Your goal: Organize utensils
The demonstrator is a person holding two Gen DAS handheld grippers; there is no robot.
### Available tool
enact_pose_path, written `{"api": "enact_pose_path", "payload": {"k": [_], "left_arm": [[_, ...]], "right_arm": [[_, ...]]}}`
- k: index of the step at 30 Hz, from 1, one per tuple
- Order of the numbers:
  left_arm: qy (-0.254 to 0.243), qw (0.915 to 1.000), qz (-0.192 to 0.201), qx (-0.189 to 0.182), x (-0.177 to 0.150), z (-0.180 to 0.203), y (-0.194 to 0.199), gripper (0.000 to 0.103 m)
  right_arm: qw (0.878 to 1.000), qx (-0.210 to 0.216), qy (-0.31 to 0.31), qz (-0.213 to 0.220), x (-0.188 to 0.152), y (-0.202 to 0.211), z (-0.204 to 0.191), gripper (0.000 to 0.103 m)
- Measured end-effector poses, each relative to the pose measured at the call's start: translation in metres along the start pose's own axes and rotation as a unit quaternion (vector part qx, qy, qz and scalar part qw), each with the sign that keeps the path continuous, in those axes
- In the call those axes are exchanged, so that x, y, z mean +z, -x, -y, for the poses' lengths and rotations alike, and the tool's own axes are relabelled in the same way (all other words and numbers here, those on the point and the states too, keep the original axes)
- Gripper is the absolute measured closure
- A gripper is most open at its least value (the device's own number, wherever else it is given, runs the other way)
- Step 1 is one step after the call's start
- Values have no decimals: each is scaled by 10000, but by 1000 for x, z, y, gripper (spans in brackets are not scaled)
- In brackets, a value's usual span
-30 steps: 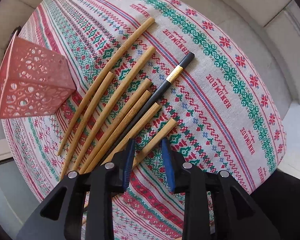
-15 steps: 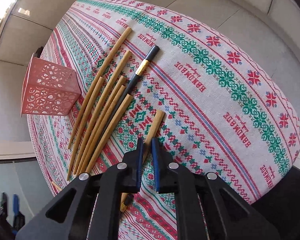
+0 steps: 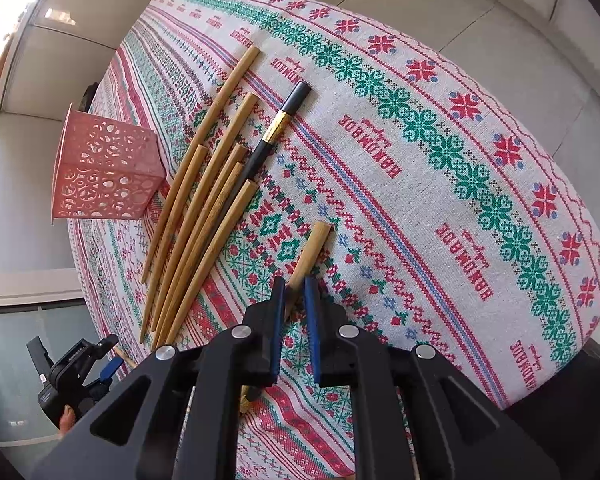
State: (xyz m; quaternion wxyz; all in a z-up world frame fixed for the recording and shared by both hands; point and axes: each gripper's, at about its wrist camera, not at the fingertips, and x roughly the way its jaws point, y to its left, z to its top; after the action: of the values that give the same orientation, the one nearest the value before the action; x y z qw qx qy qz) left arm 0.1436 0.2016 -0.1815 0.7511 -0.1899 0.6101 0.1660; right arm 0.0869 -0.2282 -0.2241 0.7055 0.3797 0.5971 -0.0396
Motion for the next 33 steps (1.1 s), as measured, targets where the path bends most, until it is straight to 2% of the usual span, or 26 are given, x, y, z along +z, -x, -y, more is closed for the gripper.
{"api": "enact_pose_path", "payload": {"k": [1,2,4,6,7,8,10,13,17,22,26,29,31,33], "left_arm": [[-154,9997,81,153,0,7,-1,59],[-345,9987,179,317,0,14,-1,70],[-584,9973,369,231,-3,23,1,91],[-692,9960,533,199,-5,25,3,95],[-703,9958,581,125,-5,24,4,97],[-676,9959,597,-117,-6,22,6,97],[-601,9942,537,-715,-7,19,9,97],[-871,9859,923,-1092,-14,22,30,97],[-1284,9611,1672,-1783,-32,32,81,97],[-1621,9221,2566,-2399,-65,40,140,97],[-1877,8892,3331,-2513,-89,57,177,97],[-1975,8683,3712,-2632,-104,59,196,97],[-2015,8591,3882,-2660,-110,60,203,97],[-2027,8537,3923,-2761,-114,59,209,97]], "right_arm": [[10000,-53,16,-25,1,0,-1,92],[9999,-125,62,-50,3,-2,-6,90],[9998,-152,74,-76,4,-2,-13,80],[9996,-269,60,-12,3,-3,-20,79],[9993,-341,106,61,2,-4,-22,83],[9992,-361,149,133,0,-6,-23,91],[9994,-148,82,306,-3,-6,-20,92],[9984,282,63,479,-7,-2,-16,93],[9890,693,632,1141,-21,26,-26,94],[9619,881,1576,2054,-50,68,-41,94],[9359,1020,2142,2603,-71,96,-50,94],[9177,1159,2426,2926,-82,116,-58,95],[9075,1246,2562,3088,-86,130,-63,95],[8994,1304,2638,3233,-90,142,-67,95]]}}
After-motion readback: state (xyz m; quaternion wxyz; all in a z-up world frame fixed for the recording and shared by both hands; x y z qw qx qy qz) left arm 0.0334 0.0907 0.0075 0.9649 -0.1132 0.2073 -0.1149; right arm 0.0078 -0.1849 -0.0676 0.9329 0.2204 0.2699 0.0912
